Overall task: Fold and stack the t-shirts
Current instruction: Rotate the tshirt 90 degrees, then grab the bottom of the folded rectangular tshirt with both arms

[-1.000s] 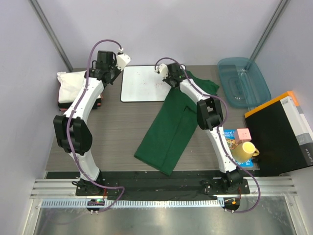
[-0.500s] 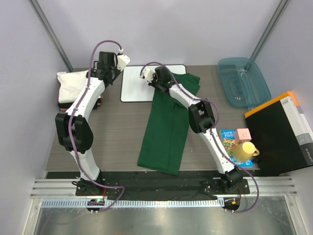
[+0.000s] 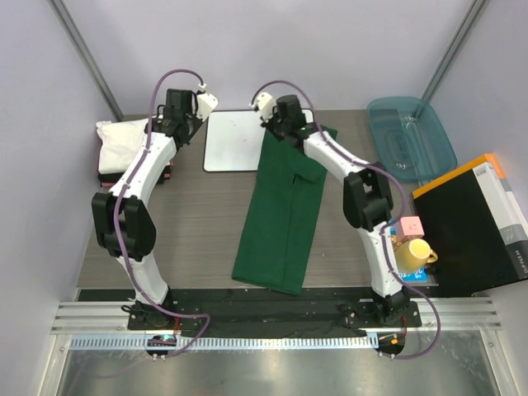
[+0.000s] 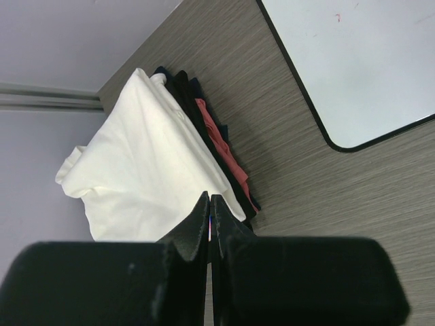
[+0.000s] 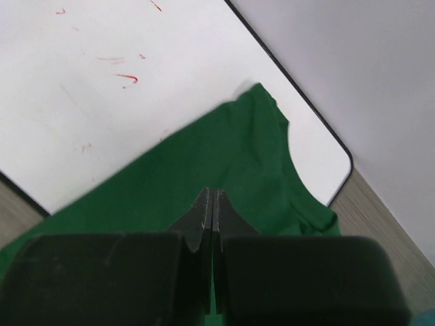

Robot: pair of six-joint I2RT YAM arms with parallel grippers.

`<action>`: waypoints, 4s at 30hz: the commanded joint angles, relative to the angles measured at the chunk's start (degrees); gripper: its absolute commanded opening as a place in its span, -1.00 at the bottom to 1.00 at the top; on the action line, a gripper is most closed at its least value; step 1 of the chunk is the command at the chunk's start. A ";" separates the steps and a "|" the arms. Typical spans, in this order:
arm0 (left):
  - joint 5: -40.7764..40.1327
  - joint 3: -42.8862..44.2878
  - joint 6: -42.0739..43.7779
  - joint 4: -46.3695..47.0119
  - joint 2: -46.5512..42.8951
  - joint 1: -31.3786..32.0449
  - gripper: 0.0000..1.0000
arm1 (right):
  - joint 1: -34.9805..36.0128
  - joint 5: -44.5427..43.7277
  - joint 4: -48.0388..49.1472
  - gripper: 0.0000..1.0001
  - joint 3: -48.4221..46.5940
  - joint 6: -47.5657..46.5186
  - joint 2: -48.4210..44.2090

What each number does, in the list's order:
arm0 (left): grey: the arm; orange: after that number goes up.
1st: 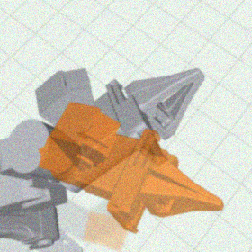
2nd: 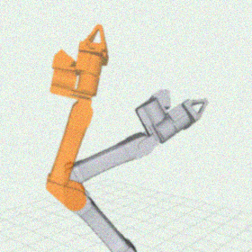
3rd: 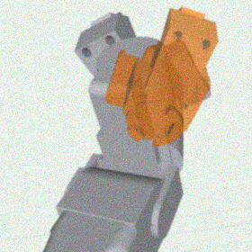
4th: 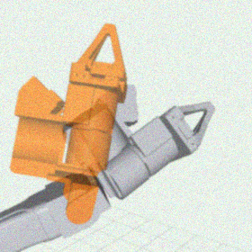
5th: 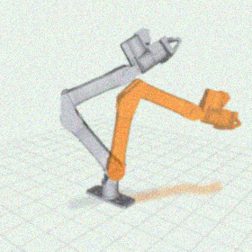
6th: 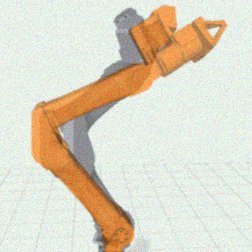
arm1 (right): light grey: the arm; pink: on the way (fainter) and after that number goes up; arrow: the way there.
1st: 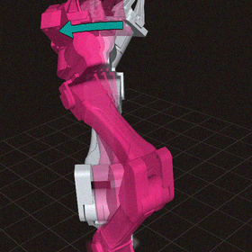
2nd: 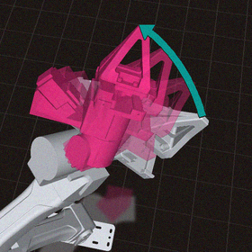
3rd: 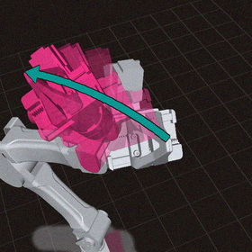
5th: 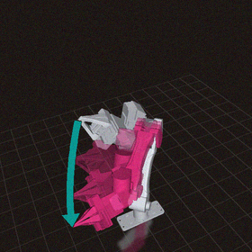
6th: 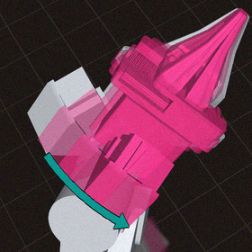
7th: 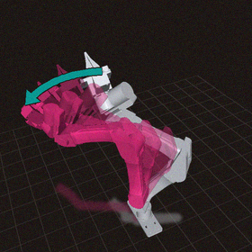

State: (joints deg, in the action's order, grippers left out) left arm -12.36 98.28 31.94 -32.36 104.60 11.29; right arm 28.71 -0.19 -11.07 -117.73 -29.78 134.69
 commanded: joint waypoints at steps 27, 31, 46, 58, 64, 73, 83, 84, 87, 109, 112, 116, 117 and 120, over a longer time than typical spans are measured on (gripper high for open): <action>0.06 -1.86 0.22 2.21 -4.57 0.14 -1.00 | -10.43 9.25 -26.12 -0.98 -20.51 -9.86 19.72; -0.12 -3.18 0.22 2.91 -5.37 0.14 -0.99 | -10.25 3.55 -18.48 -0.98 -18.77 -12.75 20.52; 5.58 -8.36 1.36 3.88 -10.90 0.22 -0.99 | -7.88 2.27 10.54 -0.26 7.05 -8.71 -8.54; 26.94 -26.61 24.81 -1.12 -26.71 8.37 1.00 | 4.59 9.51 -10.02 0.87 61.09 -38.65 -60.92; 24.32 -45.77 43.10 1.41 -32.69 22.17 0.72 | 12.32 7.83 -10.99 0.76 81.33 -45.89 -76.66; 27.30 -60.21 54.53 8.36 -34.99 29.22 0.71 | 13.30 13.28 -15.82 0.75 90.74 -52.92 -83.80; 30.03 -66.38 61.75 19.96 -27.26 29.40 0.59 | 14.36 15.83 -3.01 0.72 96.20 -54.07 -75.99; 29.68 -65.94 61.75 20.31 -26.21 29.40 0.57 | 14.71 15.83 -1.86 0.72 96.37 -54.07 -75.11; 29.50 -64.36 61.22 21.81 -23.22 29.41 0.51 | 16.11 15.57 2.80 0.72 96.64 -53.72 -71.68; 36.35 -59.26 55.78 18.57 -20.91 29.84 -1.00 | 18.22 15.03 -2.45 -0.98 89.97 -48.19 -66.39; 38.19 -57.33 50.34 14.27 -24.94 29.93 -1.00 | 19.45 16.09 -8.78 -0.98 85.24 -41.17 -69.37; 39.08 -54.25 42.25 8.03 -31.09 30.28 -1.00 | 19.98 18.63 -17.38 -0.98 79.42 -33.08 -72.98; 39.25 -53.12 40.58 6.97 -32.51 30.46 -1.00 | 20.16 18.82 -18.80 -0.98 78.37 -29.32 -73.52; 40.74 -51.17 35.31 1.26 -37.87 31.34 -1.00 | 20.42 21.18 -25.47 -0.98 73.97 -24.64 -75.63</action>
State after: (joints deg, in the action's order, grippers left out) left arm 23.83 43.31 76.64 -22.87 73.45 41.50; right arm 48.40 16.38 -26.44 -38.11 -64.95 62.41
